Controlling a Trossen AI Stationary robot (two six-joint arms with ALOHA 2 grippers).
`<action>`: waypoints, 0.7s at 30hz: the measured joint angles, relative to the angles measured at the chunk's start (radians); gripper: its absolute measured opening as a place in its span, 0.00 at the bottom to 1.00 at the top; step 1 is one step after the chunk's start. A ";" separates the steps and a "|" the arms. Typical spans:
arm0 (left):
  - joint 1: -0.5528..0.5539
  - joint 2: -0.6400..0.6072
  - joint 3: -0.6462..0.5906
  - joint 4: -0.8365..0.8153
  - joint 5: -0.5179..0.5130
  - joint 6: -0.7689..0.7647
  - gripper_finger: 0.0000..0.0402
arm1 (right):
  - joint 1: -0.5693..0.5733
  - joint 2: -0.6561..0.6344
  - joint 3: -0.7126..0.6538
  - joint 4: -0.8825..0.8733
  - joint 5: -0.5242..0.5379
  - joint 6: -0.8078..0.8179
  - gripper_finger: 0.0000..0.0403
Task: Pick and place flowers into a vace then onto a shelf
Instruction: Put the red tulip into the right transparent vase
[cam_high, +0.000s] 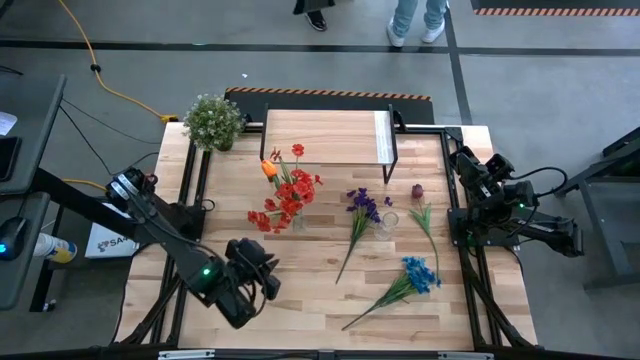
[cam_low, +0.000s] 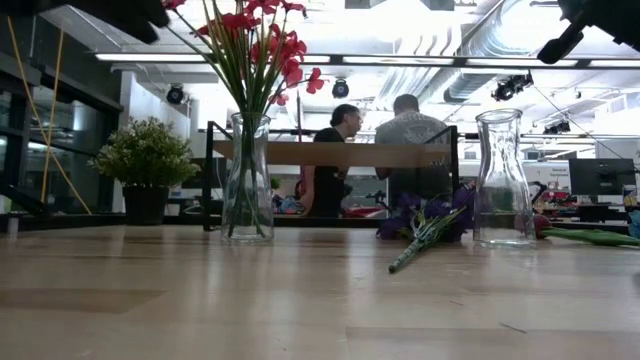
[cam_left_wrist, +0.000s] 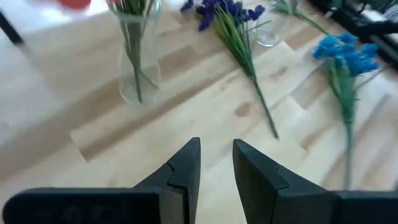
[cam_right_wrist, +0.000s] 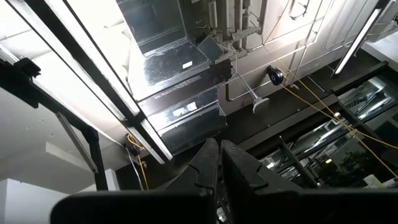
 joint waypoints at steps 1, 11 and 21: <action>-0.009 0.000 0.000 0.005 -0.003 -0.021 0.32 | 0.000 0.000 0.000 0.000 0.000 0.000 0.03; -0.021 0.000 0.000 0.095 -0.011 -0.037 0.32 | 0.000 0.000 0.000 0.000 -0.008 0.054 0.03; -0.021 0.000 0.000 0.199 -0.026 0.001 0.32 | 0.000 0.000 0.000 0.034 -0.117 0.070 0.03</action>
